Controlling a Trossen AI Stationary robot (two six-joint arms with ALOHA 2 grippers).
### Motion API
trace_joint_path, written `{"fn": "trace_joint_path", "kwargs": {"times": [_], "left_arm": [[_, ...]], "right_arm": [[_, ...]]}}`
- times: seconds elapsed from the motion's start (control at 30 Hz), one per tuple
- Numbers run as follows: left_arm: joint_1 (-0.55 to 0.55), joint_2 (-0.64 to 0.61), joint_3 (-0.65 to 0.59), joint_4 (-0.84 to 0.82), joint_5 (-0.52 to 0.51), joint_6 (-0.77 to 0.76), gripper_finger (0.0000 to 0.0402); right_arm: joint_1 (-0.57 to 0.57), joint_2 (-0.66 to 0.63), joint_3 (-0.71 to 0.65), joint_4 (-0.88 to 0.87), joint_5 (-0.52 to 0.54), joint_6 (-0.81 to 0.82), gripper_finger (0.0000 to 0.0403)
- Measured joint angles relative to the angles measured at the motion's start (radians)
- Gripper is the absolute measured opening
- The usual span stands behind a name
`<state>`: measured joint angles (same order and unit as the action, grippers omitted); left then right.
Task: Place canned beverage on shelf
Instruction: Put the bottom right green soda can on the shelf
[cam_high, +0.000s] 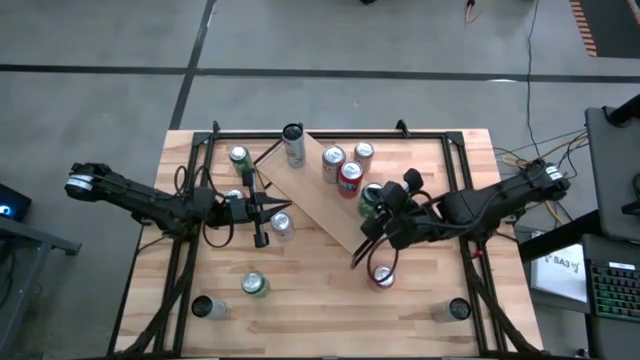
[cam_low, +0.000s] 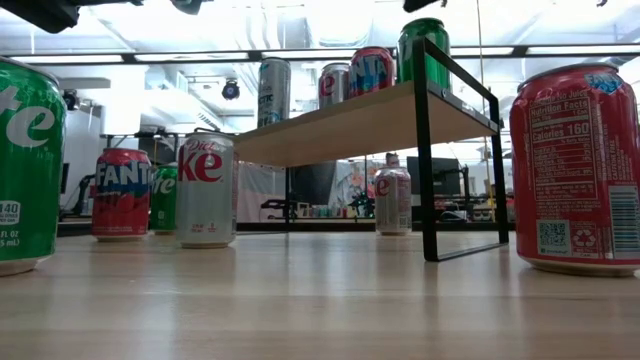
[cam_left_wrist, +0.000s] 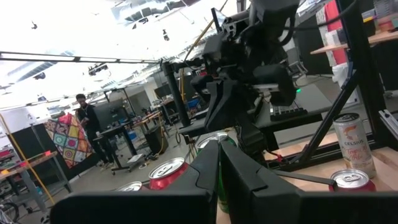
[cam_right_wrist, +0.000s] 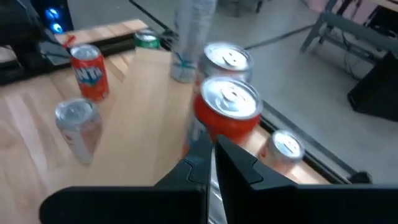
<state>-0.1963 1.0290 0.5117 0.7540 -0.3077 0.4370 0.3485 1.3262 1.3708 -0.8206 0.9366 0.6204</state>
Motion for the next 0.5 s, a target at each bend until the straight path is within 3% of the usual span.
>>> {"fn": "trace_joint_path", "kwargs": {"times": [0.17, 0.5], "left_arm": [[0.0, 0.0, 0.0, 0.002, 0.0, 0.0, 0.0], [0.0, 0.0, 0.0, -0.003, 0.0, 0.0, 0.0]], "right_arm": [[-0.014, 0.046, 0.001, 0.077, 0.003, -0.104, 0.0012], [-0.028, 0.082, 0.001, 0.064, 0.006, -0.098, 0.0012]]}}
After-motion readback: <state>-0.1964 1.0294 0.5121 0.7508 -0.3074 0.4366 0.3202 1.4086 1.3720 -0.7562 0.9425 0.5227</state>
